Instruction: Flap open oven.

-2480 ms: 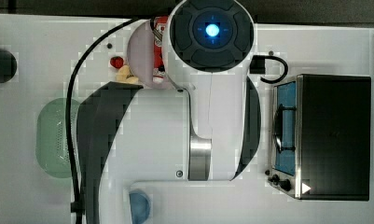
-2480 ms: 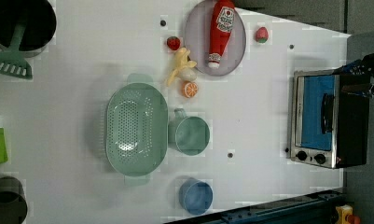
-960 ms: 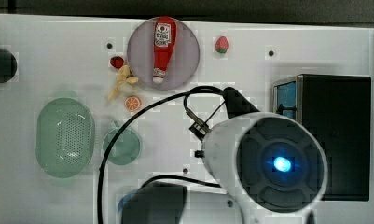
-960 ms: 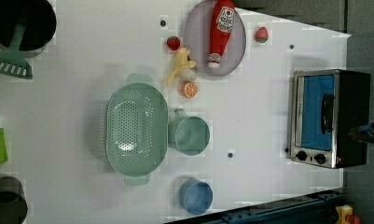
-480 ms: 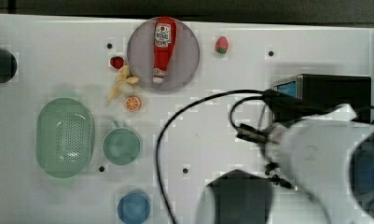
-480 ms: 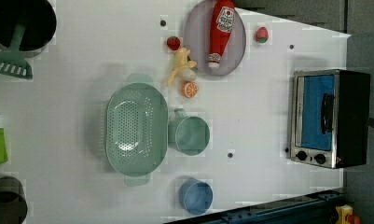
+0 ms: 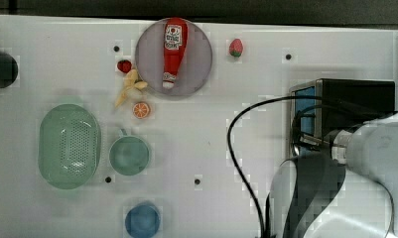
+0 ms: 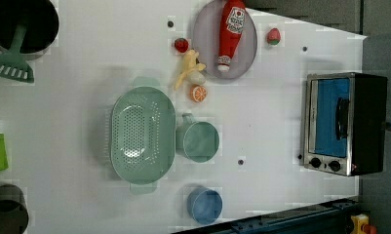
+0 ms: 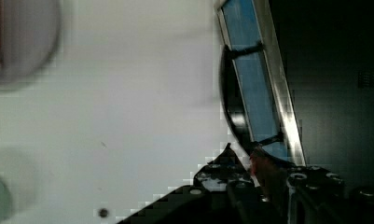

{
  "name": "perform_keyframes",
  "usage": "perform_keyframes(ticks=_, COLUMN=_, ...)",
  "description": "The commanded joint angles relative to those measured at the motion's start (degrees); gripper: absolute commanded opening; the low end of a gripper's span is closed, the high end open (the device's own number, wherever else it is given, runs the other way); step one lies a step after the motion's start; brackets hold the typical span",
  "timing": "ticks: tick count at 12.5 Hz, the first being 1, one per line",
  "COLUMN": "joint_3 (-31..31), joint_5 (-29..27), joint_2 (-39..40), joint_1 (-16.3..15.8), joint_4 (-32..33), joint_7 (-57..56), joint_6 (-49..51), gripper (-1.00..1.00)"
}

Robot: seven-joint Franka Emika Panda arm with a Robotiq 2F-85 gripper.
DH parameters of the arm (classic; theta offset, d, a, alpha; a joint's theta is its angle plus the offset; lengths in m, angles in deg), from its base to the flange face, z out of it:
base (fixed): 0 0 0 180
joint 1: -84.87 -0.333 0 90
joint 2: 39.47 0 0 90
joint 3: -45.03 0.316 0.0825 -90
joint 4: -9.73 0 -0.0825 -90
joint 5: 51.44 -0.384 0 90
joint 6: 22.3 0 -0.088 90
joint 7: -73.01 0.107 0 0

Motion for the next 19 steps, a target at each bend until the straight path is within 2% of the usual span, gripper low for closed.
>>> perform_keyframes(ticks=1, joint_3=-1.2, joint_5=0.3, joint_2=2.5, joint_1=-0.3, joint_4=2.4, joint_7=-13.8, joint_6=-5.5, gripper=-0.65)
perform_keyframes(ticks=4, joint_3=-2.8, joint_5=0.2, joint_2=6.3, joint_1=-0.2, joint_4=5.5, joint_7=-15.5, joint_6=-15.3, gripper=-0.65)
perform_keyframes(ticks=7, joint_3=-3.6, joint_5=0.1, joint_2=10.2, joint_1=0.0, joint_4=7.1, joint_7=-15.5, joint_6=-20.4, gripper=-0.65)
perform_keyframes(ticks=13, joint_3=-3.8, joint_5=0.1, joint_2=16.5, joint_1=0.0, joint_4=7.4, joint_7=-15.4, joint_6=-24.9, gripper=-0.65)
perform_keyframes(ticks=17, joint_3=-2.4, joint_5=0.4, joint_2=17.9, joint_1=-0.5, joint_4=7.8, joint_7=-14.0, joint_6=-25.5, gripper=-0.65)
perform_keyframes(ticks=19, joint_3=-1.9, joint_5=3.8, joint_2=17.9, joint_1=-1.7, joint_4=8.2, joint_7=-10.3, joint_6=-25.4, gripper=-0.65)
